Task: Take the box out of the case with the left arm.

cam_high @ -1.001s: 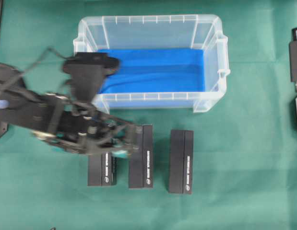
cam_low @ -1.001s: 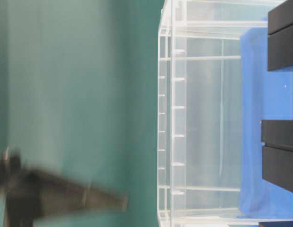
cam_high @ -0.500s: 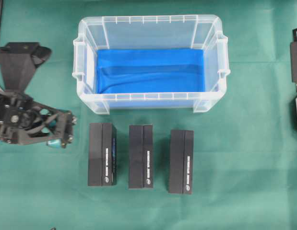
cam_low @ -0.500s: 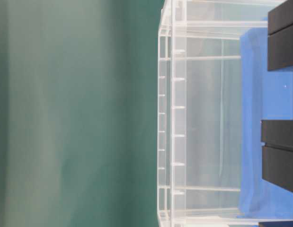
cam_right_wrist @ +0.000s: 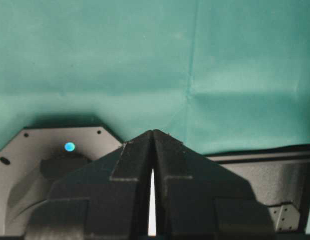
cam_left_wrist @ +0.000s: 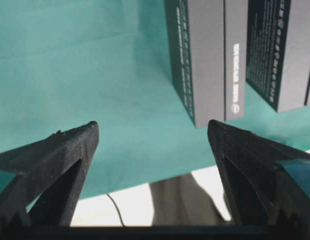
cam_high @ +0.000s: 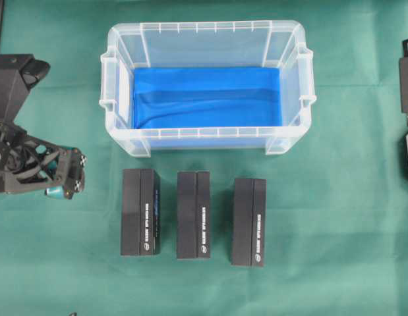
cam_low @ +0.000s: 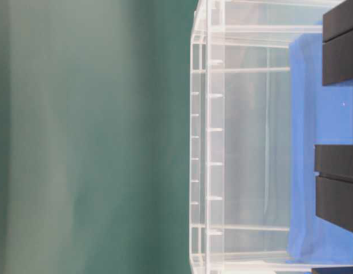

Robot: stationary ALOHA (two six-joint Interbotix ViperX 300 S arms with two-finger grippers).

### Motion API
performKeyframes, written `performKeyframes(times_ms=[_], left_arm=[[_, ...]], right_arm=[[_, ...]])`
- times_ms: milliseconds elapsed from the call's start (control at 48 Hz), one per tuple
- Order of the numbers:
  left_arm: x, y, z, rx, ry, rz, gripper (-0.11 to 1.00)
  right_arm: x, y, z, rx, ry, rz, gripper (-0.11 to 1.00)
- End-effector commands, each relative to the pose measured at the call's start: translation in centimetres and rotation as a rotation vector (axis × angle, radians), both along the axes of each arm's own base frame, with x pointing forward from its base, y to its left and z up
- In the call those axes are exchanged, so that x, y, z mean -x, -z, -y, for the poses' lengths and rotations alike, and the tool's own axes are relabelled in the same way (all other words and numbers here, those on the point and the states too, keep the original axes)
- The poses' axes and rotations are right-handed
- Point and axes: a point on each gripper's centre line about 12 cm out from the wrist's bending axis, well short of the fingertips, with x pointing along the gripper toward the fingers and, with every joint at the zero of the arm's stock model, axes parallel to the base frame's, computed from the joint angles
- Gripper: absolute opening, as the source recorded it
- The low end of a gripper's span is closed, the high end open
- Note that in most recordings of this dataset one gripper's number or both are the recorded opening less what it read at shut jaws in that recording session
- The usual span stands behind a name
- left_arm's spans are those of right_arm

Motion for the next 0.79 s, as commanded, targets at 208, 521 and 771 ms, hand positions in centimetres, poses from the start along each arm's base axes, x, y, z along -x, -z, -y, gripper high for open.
performKeyframes(times_ms=[208, 521, 771], left_arm=[[1.4, -0.8, -3.1, -0.012, -0.073, 0.040, 0.93], [4.0, -1.1, -7.8, -0.072, -0.131, 0.043, 0.93], [4.6, -1.3, -11.5, -0.141, -0.124, 0.032, 0.93]], right_arm=[[-0.1, -0.3, 0.0, 0.001, 0.002, 0.010, 0.00], [-0.1, -0.3, 0.1, 0.003, 0.003, 0.009, 0.00], [-0.1, -0.3, 0.1, 0.003, 0.003, 0.008, 0.00]])
